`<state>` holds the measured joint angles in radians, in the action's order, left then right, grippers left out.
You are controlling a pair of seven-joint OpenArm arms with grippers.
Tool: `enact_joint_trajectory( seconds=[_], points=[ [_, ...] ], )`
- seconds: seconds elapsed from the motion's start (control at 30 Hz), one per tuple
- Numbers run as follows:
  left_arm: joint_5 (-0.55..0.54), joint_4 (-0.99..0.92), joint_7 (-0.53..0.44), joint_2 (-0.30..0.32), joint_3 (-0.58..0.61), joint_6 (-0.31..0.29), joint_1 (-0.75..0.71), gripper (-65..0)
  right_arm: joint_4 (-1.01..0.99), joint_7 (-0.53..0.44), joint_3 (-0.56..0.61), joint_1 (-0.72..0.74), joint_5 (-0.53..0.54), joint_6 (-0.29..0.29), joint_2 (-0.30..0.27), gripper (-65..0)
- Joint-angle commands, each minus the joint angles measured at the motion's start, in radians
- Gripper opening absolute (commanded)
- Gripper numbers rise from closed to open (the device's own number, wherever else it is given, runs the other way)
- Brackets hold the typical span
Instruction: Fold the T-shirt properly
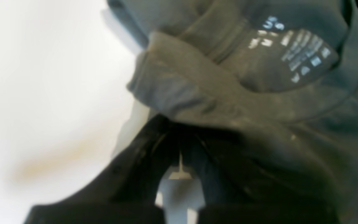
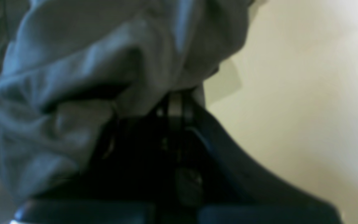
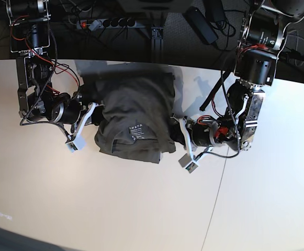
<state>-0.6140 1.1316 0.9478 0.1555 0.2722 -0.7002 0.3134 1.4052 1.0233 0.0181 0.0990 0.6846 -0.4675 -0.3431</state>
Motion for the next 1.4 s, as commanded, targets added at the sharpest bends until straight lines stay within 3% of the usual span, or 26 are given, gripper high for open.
enact_joint_trajectory(
  seconds=[0.0,0.13,0.37,0.53,0.63,0.73,0.97,1.13,1.37],
  points=[
    [0.005,0.005,-0.01,0.0,-0.003,0.002,0.035,-65.0,0.003,0.045,-0.017,0.001,-0.01,-0.056,-0.011,-65.0],
    [0.005,0.004,-0.014,-0.003,-0.003,0.002,0.055,-65.0,0.003,0.076,-0.048,-0.024,0.109,-0.057,-0.011,-65.0],
    [0.001,0.03,-0.031,-0.002,-0.024,0.002,0.072,-64.8,0.005,0.036,-0.121,-0.04,0.105,-0.057,-0.011,-65.0],
    [-0.026,0.16,0.016,-0.001,-0.143,0.002,0.071,-54.9,0.007,0.036,-0.259,-0.042,0.104,-0.061,-0.013,-65.0],
    [-0.134,0.211,0.096,0.043,-0.17,0.002,0.058,-53.2,0.007,0.078,-0.338,-0.043,0.115,-0.073,-0.031,-65.0],
    [-0.171,0.238,0.096,0.09,-0.17,0.002,0.014,-53.2,0.007,0.096,-0.393,-0.057,0.16,-0.084,-0.08,-65.0],
    [-0.176,0.412,0.096,0.19,-0.193,0.002,-0.176,-53.2,0.011,0.126,-0.455,-0.15,0.237,-0.087,-0.187,-65.0],
    [-0.197,0.62,0.096,0.241,-0.296,0.002,-0.399,-53.2,0.031,0.134,-0.52,-0.277,0.248,-0.088,-0.194,-65.0],
    [-0.198,0.741,0.096,0.244,-0.428,0.002,-0.672,-53.2,0.114,0.151,-0.573,-0.496,0.293,-0.105,-0.193,-65.0]
  ],
)
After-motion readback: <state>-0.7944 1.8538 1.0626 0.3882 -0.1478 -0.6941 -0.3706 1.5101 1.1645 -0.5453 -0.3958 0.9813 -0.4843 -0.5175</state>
